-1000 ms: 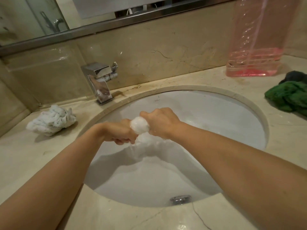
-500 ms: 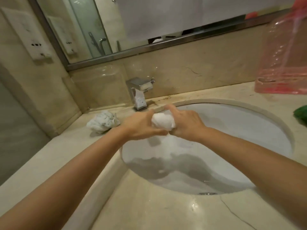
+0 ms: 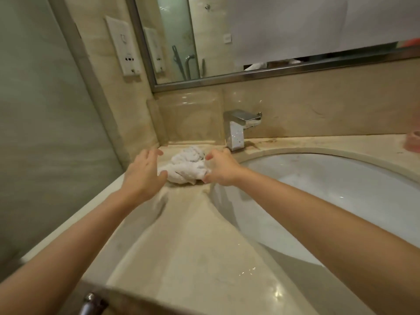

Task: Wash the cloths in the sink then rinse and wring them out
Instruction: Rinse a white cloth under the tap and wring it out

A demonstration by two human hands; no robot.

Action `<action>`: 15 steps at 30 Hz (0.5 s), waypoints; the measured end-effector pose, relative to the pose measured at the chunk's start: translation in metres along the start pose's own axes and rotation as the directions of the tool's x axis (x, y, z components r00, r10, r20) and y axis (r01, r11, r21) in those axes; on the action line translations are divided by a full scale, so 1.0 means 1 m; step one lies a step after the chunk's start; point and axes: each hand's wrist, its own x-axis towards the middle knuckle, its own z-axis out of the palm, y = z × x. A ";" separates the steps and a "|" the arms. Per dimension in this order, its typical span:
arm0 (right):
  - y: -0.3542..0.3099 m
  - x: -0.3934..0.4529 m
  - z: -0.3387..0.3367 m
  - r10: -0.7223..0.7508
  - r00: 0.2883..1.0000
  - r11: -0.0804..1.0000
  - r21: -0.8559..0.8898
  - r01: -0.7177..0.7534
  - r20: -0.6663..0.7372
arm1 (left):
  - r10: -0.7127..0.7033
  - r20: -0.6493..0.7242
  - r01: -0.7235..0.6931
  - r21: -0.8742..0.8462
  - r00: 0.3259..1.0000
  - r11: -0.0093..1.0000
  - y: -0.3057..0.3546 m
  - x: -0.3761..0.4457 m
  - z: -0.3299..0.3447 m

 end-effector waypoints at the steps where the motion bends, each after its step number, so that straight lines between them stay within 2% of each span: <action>1: 0.000 -0.003 0.000 0.011 1.000 1.000 0.019 -0.011 -0.018 | 0.020 -0.025 -0.021 -0.028 0.999 0.999 0.000 -0.004 0.002; 4: 0.014 -0.021 -0.010 0.016 0.997 0.993 0.118 -0.007 -0.078 | 0.153 -0.119 -0.167 -0.117 0.981 0.979 0.017 -0.012 0.002; 7: 0.038 -0.051 -0.023 0.036 0.999 0.993 0.111 -0.034 -0.019 | 0.282 -0.083 -0.293 -0.209 0.956 0.933 0.056 -0.014 0.004; 10: 0.064 -0.083 -0.042 0.073 0.997 0.996 0.053 -0.072 0.000 | 0.422 0.087 -0.395 -0.226 0.902 0.891 0.107 -0.011 0.018; 15: 0.107 -0.144 -0.087 0.160 0.984 0.979 -0.118 -0.168 -0.076 | 0.602 0.365 -0.555 -0.235 0.710 0.798 0.203 -0.018 0.052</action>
